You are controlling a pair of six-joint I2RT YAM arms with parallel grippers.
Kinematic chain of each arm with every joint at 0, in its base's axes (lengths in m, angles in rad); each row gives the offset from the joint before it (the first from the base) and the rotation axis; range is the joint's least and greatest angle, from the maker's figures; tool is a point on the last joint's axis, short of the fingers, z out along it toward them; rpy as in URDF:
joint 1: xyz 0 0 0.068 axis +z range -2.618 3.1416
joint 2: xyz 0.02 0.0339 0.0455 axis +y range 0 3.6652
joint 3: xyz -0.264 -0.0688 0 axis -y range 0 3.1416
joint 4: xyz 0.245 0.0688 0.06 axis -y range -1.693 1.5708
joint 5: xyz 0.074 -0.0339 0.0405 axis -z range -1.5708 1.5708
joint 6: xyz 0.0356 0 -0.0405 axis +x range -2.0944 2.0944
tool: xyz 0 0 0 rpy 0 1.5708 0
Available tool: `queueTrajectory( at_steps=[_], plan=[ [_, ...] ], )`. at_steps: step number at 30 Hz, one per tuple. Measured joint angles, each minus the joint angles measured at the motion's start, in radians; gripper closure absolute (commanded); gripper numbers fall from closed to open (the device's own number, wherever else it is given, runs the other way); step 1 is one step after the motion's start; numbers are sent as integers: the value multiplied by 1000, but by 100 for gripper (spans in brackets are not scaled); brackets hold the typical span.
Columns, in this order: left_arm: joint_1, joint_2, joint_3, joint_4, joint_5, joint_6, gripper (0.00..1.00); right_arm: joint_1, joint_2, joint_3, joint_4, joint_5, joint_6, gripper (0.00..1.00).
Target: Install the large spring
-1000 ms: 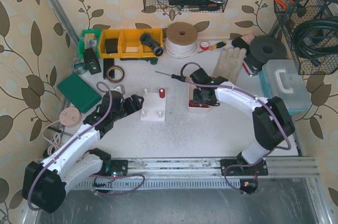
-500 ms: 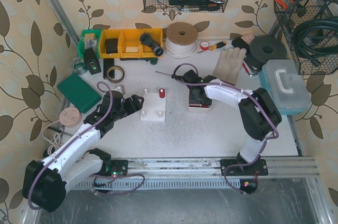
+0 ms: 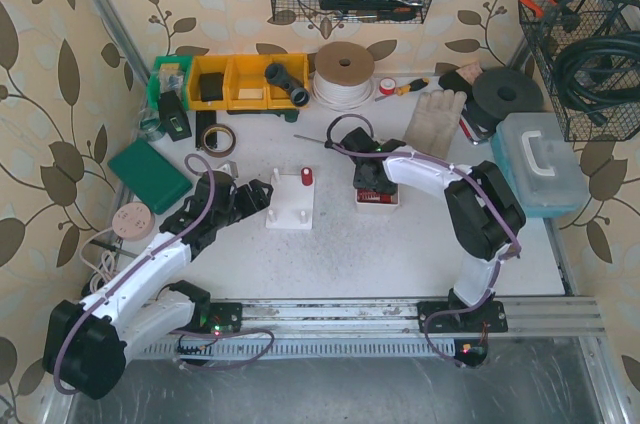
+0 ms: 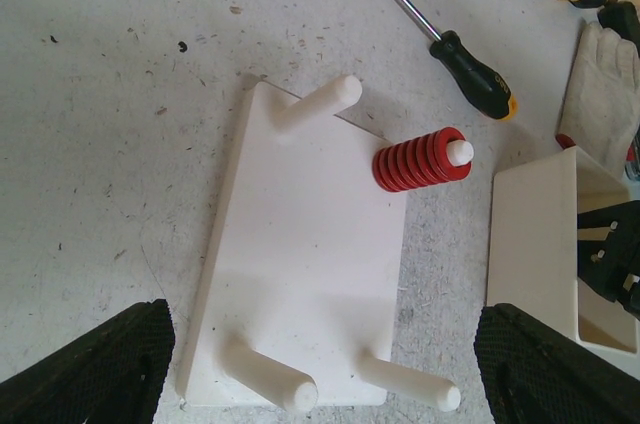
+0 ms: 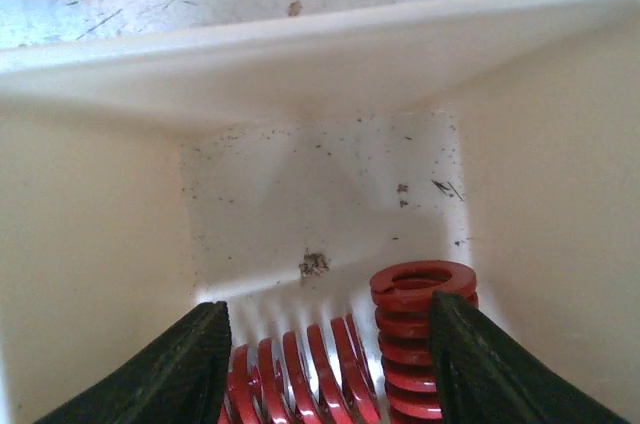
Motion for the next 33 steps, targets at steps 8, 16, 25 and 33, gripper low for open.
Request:
queueTrajectory(
  at_steps=[8,16,25,33],
  plan=[
    [0,4,0,-2,0,0,15,2,4,22,-17,-39,-98,43],
    [0,14,8,-5,0,0,15,6,-40,29,-81,-33,-177,44],
    [0,14,9,-5,0,0,15,6,-18,44,-112,-10,-143,48],
    [0,14,10,-5,0,0,15,6,18,53,-113,-15,-132,47]
  ],
)
